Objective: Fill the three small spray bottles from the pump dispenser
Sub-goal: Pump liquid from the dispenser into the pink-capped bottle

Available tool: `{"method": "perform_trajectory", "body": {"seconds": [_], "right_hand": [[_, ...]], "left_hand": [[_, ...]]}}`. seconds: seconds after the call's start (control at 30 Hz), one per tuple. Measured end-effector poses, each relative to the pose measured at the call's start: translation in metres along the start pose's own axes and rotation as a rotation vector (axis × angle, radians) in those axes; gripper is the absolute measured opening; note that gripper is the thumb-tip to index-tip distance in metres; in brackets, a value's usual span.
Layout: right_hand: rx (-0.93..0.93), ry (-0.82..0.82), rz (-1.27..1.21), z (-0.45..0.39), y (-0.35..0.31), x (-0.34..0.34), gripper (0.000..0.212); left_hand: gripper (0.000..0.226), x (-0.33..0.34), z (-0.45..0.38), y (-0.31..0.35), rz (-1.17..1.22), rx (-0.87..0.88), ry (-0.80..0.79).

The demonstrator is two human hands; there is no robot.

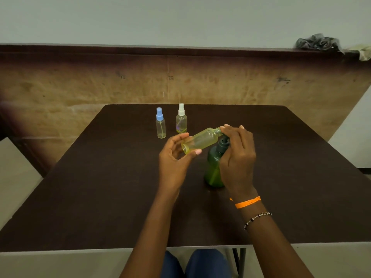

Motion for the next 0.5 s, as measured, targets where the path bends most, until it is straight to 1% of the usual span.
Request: {"method": "perform_trajectory", "body": {"seconds": [0.13, 0.3, 0.4, 0.5], "right_hand": [[-0.013, 0.047, 0.044, 0.007, 0.000, 0.003, 0.030], [0.029, 0.027, 0.038, 0.000, -0.004, 0.001, 0.035], [0.023, -0.003, 0.066, -0.006, -0.009, 0.001, 0.036], [0.021, 0.016, 0.069, 0.000, -0.009, 0.000, 0.036]], "left_hand": [[0.040, -0.001, 0.001, -0.005, -0.012, -0.019, -0.003], [0.039, -0.001, 0.002, -0.003, 0.001, -0.024, 0.003], [0.039, 0.000, 0.001, 0.000, -0.007, -0.025, 0.000], [0.039, 0.000, 0.000, 0.001, -0.013, -0.020, 0.003]]}}
Point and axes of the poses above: each hand's wrist, its own z-axis away from the middle knuckle, its own x-axis out of the palm, y = z × x, the point moved 8 cm from there along -z, towards the middle knuckle, and after that the axes turned 9 degrees about z, right-handed, at the moved point
